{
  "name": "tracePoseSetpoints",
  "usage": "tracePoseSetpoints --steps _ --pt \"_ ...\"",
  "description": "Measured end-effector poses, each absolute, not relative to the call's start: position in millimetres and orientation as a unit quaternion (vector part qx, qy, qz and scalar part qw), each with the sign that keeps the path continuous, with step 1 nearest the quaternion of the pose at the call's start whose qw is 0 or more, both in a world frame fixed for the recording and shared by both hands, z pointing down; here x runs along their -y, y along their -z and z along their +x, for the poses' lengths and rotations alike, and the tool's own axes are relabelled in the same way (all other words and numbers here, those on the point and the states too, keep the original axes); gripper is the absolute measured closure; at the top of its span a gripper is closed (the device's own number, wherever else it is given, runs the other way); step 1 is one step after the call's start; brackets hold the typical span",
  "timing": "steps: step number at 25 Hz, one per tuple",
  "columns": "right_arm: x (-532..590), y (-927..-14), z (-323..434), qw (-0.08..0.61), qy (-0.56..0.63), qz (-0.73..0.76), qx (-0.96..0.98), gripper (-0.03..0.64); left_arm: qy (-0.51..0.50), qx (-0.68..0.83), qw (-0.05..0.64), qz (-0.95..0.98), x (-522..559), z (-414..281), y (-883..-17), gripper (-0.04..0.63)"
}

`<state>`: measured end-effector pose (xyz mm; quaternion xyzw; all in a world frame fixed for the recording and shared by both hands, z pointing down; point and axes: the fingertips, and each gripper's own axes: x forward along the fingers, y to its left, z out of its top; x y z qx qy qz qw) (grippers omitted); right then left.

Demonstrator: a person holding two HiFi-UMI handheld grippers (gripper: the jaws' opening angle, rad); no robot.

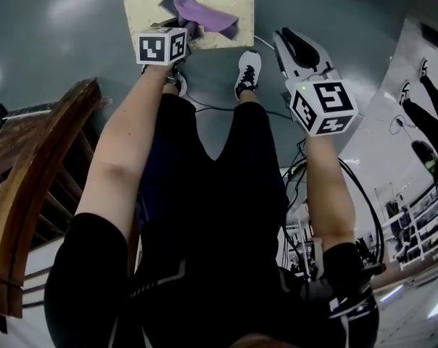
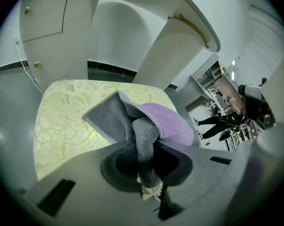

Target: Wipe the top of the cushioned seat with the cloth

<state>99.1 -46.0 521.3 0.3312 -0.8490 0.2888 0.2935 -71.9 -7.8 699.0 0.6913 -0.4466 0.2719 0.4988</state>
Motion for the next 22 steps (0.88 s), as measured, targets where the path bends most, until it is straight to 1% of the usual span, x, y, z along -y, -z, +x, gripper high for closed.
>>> tracePoseSetpoints --steps 9,15,22 --pt "48 -522 58 0.302 -0.281 0.31 0.857 0.549 -0.259 0.474 0.502 0.675 -4 -123 -699 0.549" --pt "47 -515 21 0.304 -0.276 0.293 0.863 0.549 -0.242 0.513 0.5 0.654 -21 -180 -695 0.549" --pt "48 -507 -23 0.306 -0.266 0.278 0.871 0.549 -0.273 0.546 0.493 0.62 -41 -250 -692 0.549"
